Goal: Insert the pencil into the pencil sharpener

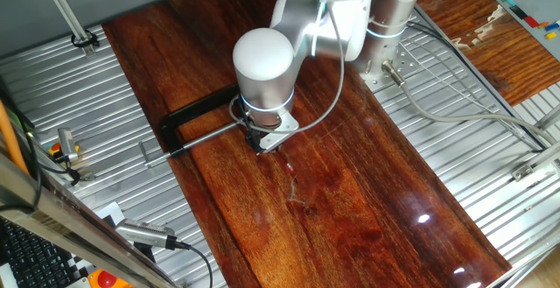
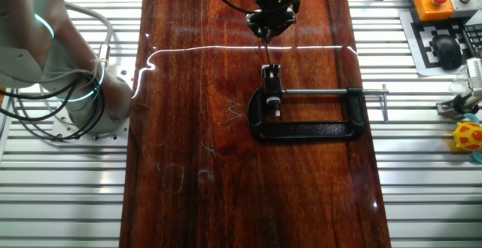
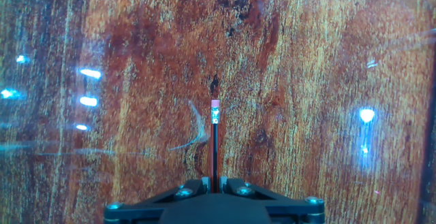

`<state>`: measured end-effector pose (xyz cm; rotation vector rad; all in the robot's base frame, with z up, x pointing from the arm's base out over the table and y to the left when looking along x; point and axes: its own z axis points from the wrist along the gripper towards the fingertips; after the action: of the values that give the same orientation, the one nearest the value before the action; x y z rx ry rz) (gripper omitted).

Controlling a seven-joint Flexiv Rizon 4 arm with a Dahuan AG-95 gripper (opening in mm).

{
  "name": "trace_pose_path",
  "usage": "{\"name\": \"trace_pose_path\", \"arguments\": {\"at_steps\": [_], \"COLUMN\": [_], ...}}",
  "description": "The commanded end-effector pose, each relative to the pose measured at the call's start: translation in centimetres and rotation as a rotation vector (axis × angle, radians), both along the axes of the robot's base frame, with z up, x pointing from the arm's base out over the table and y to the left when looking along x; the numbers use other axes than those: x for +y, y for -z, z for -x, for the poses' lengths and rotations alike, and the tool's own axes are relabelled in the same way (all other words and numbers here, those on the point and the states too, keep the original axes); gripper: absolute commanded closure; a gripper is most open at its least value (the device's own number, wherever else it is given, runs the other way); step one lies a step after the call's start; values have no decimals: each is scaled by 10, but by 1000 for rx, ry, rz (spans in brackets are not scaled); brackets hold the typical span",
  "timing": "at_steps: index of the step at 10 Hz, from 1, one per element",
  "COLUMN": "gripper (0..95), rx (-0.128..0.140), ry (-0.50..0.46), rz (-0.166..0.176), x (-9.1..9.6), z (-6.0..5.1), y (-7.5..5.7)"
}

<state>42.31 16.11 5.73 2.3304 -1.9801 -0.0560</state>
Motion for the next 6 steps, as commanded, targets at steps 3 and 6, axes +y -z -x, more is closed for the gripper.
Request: {"name": "trace_pose_path", "arguments": {"at_steps": [3, 6], "gripper": [950, 950], "rx": [2, 3], "ry": [4, 15], "rz": [1, 5], "x": [0, 5], "z": [-2, -2], "y": [1, 2]}}
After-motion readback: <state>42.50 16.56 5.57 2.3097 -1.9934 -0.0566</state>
